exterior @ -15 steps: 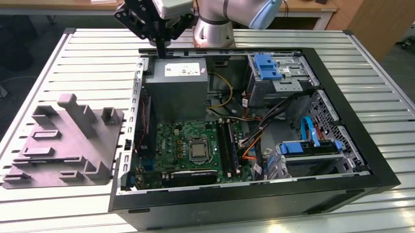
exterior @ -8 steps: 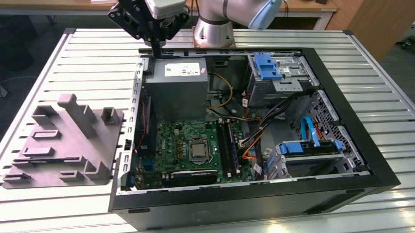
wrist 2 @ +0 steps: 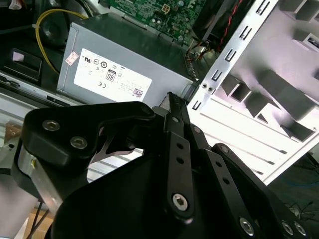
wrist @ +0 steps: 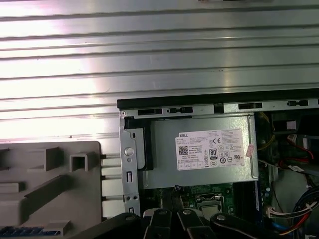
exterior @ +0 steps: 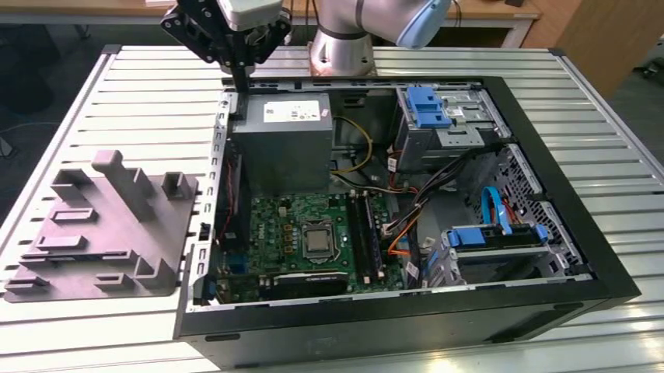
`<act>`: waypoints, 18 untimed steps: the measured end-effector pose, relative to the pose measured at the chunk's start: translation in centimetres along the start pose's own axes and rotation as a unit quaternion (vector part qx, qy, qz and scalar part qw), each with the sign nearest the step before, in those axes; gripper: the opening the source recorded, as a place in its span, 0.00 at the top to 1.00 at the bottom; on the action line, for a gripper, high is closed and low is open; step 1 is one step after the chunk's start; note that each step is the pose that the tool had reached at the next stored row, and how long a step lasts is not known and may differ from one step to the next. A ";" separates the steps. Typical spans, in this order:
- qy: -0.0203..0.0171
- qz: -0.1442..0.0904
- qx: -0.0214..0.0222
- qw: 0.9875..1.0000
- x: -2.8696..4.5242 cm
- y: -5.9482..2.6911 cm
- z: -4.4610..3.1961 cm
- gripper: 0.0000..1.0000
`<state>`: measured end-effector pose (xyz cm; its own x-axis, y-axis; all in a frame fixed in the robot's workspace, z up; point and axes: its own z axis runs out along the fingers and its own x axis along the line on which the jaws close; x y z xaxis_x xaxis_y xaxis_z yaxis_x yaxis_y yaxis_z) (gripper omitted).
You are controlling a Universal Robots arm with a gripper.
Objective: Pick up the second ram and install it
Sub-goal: 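Reach for the second ram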
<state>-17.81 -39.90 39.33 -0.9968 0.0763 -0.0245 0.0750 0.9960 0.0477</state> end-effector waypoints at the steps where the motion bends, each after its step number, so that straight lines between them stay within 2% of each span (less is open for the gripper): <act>1: 0.000 0.000 0.000 1.000 0.14 -0.01 0.00 0.90; 18: 0.000 0.000 0.000 1.000 2.06 -0.16 -0.06 0.90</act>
<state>-19.88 -39.90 39.33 -0.9968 0.0763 -0.0248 0.0750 0.9960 0.0482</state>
